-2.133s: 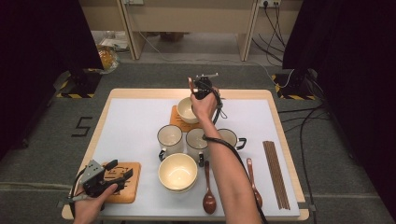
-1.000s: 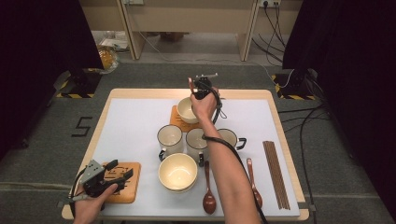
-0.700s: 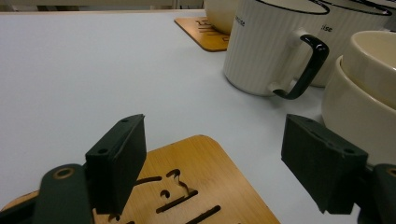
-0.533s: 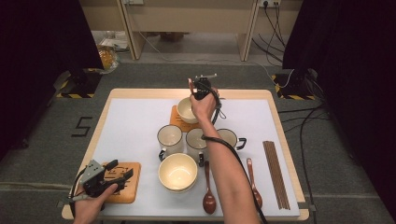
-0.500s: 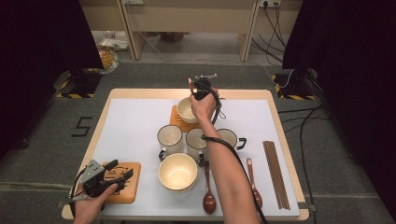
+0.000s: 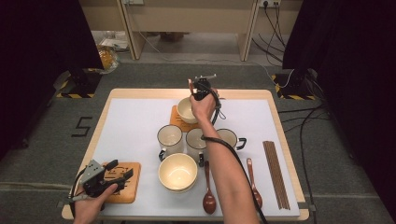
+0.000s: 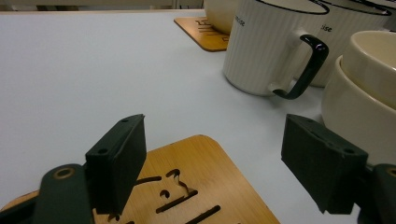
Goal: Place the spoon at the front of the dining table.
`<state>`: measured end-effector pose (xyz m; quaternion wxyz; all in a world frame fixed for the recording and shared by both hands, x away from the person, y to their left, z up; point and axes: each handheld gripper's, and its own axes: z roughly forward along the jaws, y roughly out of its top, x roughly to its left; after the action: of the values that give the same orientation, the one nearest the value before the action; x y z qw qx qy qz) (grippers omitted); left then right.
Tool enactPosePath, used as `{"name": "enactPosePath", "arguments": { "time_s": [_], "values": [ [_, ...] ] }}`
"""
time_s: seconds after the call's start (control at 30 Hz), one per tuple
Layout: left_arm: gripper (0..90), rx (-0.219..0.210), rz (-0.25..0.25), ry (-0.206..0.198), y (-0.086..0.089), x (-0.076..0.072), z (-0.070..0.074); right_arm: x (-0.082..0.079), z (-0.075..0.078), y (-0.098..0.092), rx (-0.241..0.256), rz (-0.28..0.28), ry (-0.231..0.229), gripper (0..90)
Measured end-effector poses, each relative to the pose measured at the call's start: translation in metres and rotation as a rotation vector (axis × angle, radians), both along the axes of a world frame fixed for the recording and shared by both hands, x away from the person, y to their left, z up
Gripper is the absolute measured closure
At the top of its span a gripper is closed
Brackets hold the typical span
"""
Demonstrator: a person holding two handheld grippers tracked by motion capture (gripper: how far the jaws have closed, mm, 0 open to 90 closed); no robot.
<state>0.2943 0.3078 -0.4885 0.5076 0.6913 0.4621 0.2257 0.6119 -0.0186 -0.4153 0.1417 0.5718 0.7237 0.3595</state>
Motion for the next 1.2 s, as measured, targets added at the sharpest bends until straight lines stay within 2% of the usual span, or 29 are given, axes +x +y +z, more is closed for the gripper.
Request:
{"name": "enactPosePath", "arguments": {
  "time_s": [1.2],
  "values": [
    [21.8,0.001,0.001,-0.002,0.0007,0.0001,0.0,0.004,0.0006,-0.0006,-0.007,-0.008,-0.001,81.2]
  ]
}}
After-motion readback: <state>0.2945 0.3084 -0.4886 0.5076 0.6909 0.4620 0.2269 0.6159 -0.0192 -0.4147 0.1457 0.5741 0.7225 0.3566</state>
